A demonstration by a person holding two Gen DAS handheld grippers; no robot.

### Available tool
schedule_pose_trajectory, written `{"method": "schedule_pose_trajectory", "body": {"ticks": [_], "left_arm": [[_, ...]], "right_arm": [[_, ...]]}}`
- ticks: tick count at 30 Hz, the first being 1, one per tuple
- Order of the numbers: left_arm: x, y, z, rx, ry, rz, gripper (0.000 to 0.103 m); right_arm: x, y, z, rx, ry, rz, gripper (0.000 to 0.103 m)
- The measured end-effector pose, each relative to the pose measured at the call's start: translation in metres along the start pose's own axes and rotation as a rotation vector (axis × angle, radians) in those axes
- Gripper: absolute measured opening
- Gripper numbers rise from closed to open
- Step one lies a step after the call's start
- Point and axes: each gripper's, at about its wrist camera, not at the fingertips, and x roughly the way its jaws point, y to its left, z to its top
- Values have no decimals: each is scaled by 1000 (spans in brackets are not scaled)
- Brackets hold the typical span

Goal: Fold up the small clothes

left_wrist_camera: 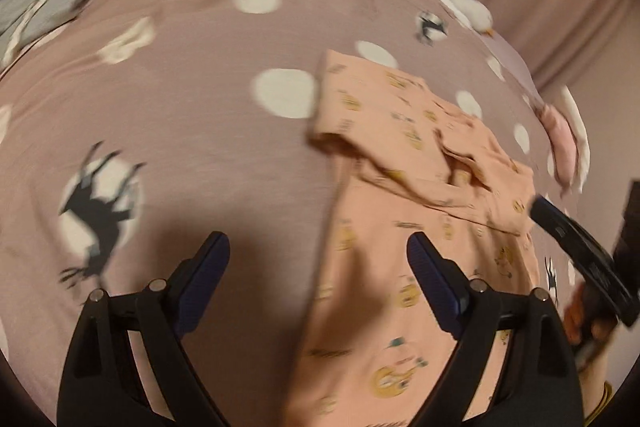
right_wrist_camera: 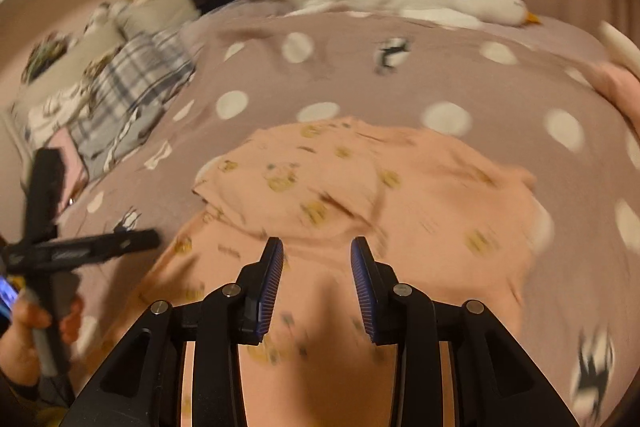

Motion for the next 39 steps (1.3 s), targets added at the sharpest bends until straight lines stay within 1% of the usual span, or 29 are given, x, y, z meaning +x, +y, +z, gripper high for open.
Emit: {"method": "schedule_pose_trajectory", "body": {"ticks": [5, 6, 8, 9, 10, 11, 12, 15, 17, 18, 20, 21, 22, 23, 24, 25, 27, 28, 30, 32, 33, 36, 37, 39], "left_arm": [[-14, 23, -6, -62, -5, -7, 91], [-15, 26, -7, -70, -4, -9, 91], [-17, 30, -8, -77, 0, -10, 91], [-16, 31, -9, -78, 2, -12, 91], [-16, 31, -9, -79, 4, -12, 91], [-16, 32, -9, -81, 7, -13, 91], [-15, 31, -10, -82, 10, -21, 91], [-14, 33, -11, -83, 17, -27, 91], [-13, 32, -11, -82, 20, -36, 91], [-14, 30, -11, -81, 20, -43, 91], [-17, 27, -12, -75, 13, -51, 91], [-18, 26, -12, -72, 9, -54, 91], [-20, 25, -13, -69, 3, -56, 91], [-21, 24, -13, -67, 0, -56, 91], [-21, 24, -14, -68, 1, -53, 91], [-22, 24, -14, -70, 2, -51, 91], [-24, 25, -15, -75, -1, -51, 91], [-26, 25, -15, -74, -6, -49, 91], [-30, 25, -17, -71, -9, -37, 91], [-32, 26, -20, -70, -7, -30, 91], [-32, 28, -21, -70, -5, -25, 91], [-33, 30, -25, -79, 5, -19, 91], [-33, 31, -26, -82, 7, -17, 91], [-35, 31, -27, -83, 8, -17, 91]], "right_arm": [[50, 7, 20, -66, 85, -50, 35], [57, 8, 21, -85, 97, -72, 35], [74, 6, 22, -119, 141, -148, 35], [79, 4, 22, -123, 160, -167, 35], [82, 1, 20, -119, 174, -177, 30], [81, -3, 19, -111, 173, -187, 18], [77, -7, 19, -97, 160, -187, 14], [49, -26, 18, 36, 80, -157, 11], [22, -49, 14, 179, 17, -101, 11], [3, -64, 7, 271, -25, -62, 11], [-21, -88, -9, 400, -73, 3, 11], [-28, -98, -17, 447, -84, 31, 11], [-33, -110, -25, 491, -88, 57, 13], [-36, -121, -32, 522, -84, 69, 22], [-35, -130, -36, 552, -66, 54, 27], [-33, -134, -39, 572, -50, 55, 35], [-26, -143, -41, 620, -20, 95, 35], [-23, -143, -41, 628, -10, 89, 35], [-19, -139, -41, 601, 18, 53, 37], [-12, -132, -40, 545, 69, -31, 38], [-10, -128, -40, 529, 80, -35, 38], [-4, -123, -42, 522, 102, -2, 38], [-1, -118, -40, 494, 104, -21, 38], [1, -108, -34, 422, 113, -80, 28]]}}
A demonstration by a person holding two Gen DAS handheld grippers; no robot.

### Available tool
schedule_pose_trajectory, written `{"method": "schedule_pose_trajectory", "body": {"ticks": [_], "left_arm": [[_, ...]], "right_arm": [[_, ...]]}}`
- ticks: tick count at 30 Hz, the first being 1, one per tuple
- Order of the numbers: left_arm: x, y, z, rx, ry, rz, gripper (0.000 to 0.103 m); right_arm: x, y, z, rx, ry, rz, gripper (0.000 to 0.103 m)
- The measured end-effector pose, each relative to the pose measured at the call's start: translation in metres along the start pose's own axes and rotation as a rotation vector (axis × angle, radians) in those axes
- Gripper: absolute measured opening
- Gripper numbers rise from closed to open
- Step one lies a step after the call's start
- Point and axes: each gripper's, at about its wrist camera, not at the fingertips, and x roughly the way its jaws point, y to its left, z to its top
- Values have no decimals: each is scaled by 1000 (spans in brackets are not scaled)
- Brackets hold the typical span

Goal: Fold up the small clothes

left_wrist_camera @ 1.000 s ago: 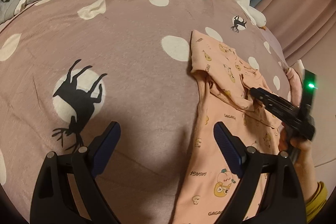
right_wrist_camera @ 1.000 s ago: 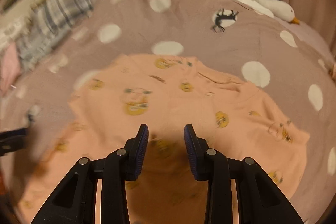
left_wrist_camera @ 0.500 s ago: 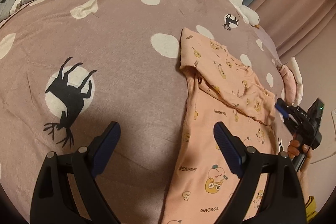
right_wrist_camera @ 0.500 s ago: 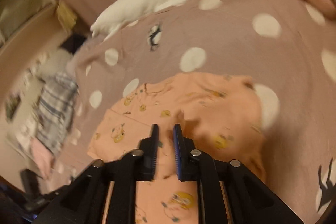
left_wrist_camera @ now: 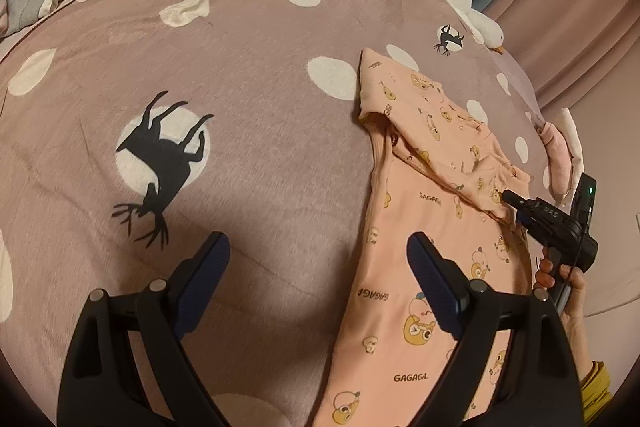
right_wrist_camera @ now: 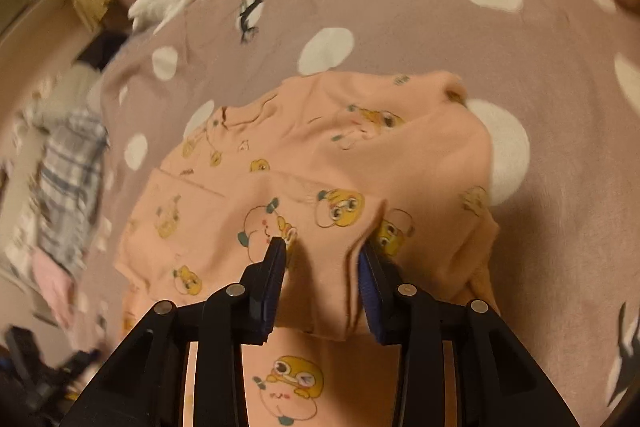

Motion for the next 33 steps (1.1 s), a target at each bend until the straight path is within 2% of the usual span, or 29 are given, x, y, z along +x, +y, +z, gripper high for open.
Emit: {"method": "schedule_pose_trajectory", "body": {"ticks": [1, 2, 7, 9, 12, 15, 18, 20, 22, 25, 29, 31, 33], "left_arm": [[0, 0, -1, 1, 1, 0, 91], [-1, -1, -1, 4, 2, 1, 91], [-2, -2, -4, 10, 1, 3, 91], [-1, -2, -5, 12, 1, 0, 91], [2, -3, -6, 15, 6, 1, 91], [6, -5, -6, 20, 14, 3, 91], [9, -6, -4, 27, 20, 7, 91], [12, -9, 0, 30, 27, 7, 91], [16, -15, 6, 43, 29, 3, 91], [23, -30, 18, 79, 22, -9, 91], [39, -58, 44, 128, 10, -45, 89], [47, -70, 57, 139, 9, -65, 89], [57, -85, 70, 148, 0, -92, 82]], "right_arm": [[0, 6, 1, -36, 1, -39, 14], [-1, 11, 2, -62, -4, -70, 7], [-41, 34, 17, -177, -134, -129, 5], [-64, 29, 23, -171, -189, -133, 5], [-77, 15, 28, -133, -222, -178, 5], [-64, -7, 29, -97, -169, -208, 5], [-33, -27, 27, -59, -44, -211, 5], [-22, -37, 22, -43, -12, -240, 7], [-27, -39, 22, -40, -41, -237, 10], [-45, -43, 25, -29, -101, -245, 33], [-68, -39, 29, -66, -189, -234, 34], [-76, -36, 29, -71, -209, -186, 34], [-81, -31, 27, -81, -228, -129, 34]]}}
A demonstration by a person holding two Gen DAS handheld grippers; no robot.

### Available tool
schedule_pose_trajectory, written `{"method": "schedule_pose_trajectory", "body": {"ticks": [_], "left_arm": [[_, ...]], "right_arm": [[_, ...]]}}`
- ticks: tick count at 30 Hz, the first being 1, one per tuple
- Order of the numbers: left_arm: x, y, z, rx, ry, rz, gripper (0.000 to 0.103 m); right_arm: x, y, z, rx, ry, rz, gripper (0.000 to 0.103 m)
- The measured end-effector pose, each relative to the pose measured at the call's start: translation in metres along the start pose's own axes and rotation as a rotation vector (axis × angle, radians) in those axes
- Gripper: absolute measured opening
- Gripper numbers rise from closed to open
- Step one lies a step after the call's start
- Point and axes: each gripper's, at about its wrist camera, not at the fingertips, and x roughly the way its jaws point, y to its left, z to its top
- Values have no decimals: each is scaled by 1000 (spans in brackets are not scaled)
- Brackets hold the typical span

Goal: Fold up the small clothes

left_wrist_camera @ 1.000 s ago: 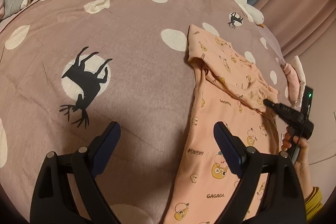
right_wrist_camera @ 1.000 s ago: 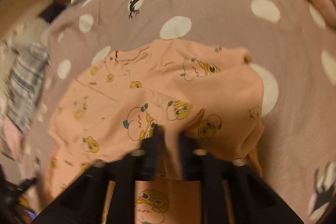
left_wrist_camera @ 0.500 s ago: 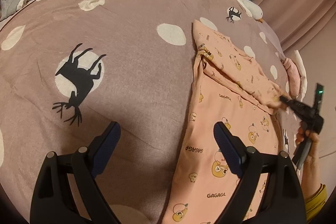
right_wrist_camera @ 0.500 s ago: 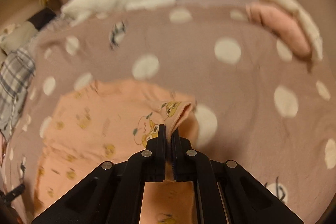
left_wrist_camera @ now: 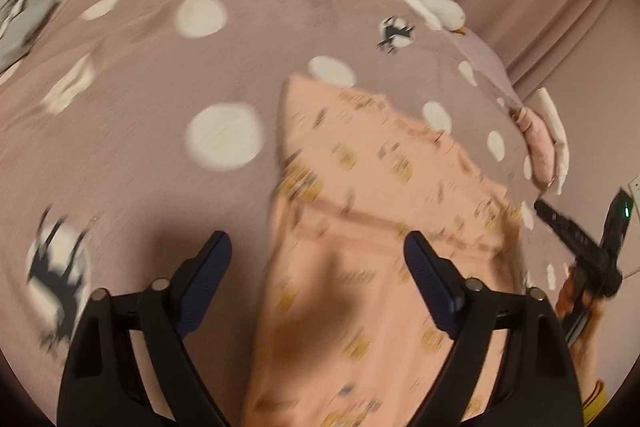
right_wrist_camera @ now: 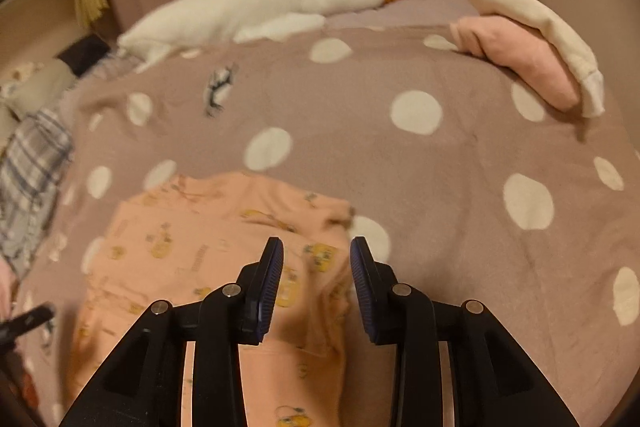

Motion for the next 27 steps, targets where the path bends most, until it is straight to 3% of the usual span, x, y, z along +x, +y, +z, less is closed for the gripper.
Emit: {"method": "schedule_pose_trajectory", "body": {"ticks": [3, 5, 12, 15, 18, 21, 24, 25, 27], "left_arm": [[24, -16, 20, 24, 9, -26, 60], [41, -22, 28, 37, 28, -22, 35], [90, -22, 29, 60, 98, 49, 33], [95, -16, 25, 80, 104, 74, 25], [93, -14, 26, 81, 119, 69, 25], [83, -14, 24, 67, 126, 79, 28], [59, -13, 11, 74, 106, 67, 56], [50, -13, 5, 84, 92, 81, 69], [26, -10, -12, 103, 63, 91, 72]], "right_arm": [[1, 3, -5, -9, 4, 76, 33], [11, 5, -9, -12, 31, 116, 25], [45, 4, -23, -23, 121, 54, 22], [59, -6, -30, 1, 170, 35, 22], [63, -15, -33, 32, 169, 43, 13], [57, -28, -32, 139, 179, 95, 12], [31, -26, -36, 122, 156, 92, 17], [20, -25, -40, 103, 152, 97, 24], [0, -26, -50, 87, 146, 108, 32]]}}
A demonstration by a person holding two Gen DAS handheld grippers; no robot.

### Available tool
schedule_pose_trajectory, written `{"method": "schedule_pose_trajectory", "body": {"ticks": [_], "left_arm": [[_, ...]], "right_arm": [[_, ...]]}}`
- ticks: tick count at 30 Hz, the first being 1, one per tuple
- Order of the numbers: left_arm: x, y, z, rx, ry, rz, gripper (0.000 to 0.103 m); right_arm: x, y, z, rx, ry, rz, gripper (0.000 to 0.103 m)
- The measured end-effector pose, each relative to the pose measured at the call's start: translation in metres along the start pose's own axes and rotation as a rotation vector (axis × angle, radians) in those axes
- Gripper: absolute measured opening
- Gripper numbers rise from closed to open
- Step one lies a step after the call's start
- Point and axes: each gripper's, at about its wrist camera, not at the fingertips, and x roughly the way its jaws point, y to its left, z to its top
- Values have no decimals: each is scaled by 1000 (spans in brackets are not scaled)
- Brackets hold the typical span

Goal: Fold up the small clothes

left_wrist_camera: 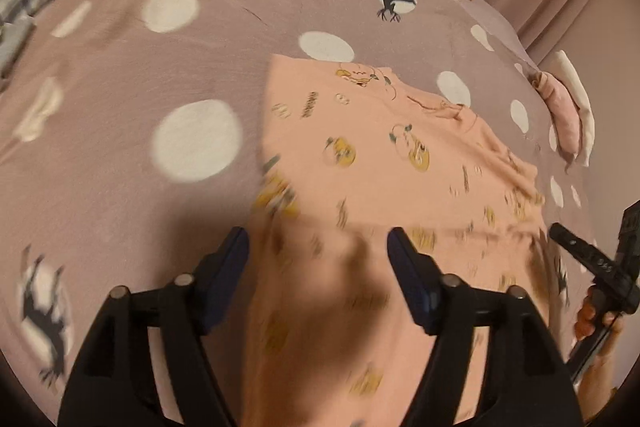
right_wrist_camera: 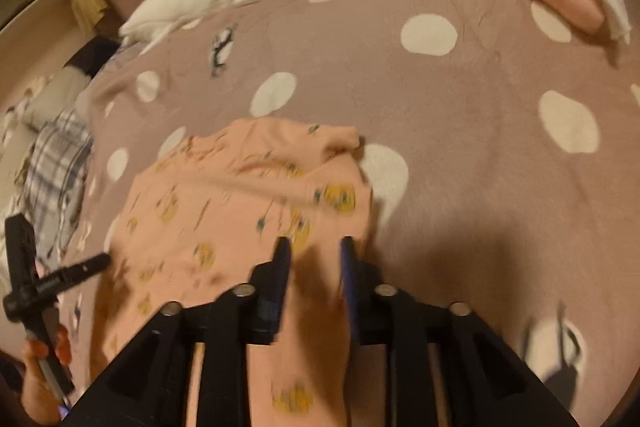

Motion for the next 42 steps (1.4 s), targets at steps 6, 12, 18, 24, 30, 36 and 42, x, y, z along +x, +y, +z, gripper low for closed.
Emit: {"method": "schedule_pose_trajectory", "body": {"ticks": [6, 12, 18, 24, 30, 36, 42], "left_arm": [[-42, 31, -66, -81, 28, -68, 74], [-71, 56, -136, -205, 57, -192, 75], [-91, 47, -166, -174, 71, -259, 76], [-93, 44, -179, -173, 92, -320, 78], [-93, 42, -183, -147, 103, -333, 80], [-83, 38, -175, -153, 113, -368, 80], [-68, 22, -166, -104, 139, -384, 80]], "right_arm": [[-50, -21, -48, 50, 6, 29, 39], [-69, -36, -77, 142, 51, 94, 52], [-74, -25, -105, 149, 103, 106, 53], [-80, -21, -130, 148, 142, 114, 53], [-81, -18, -153, 141, 190, 145, 53], [-75, -13, -158, 150, 198, 195, 54], [-58, -2, -150, 135, 200, 244, 54]]}}
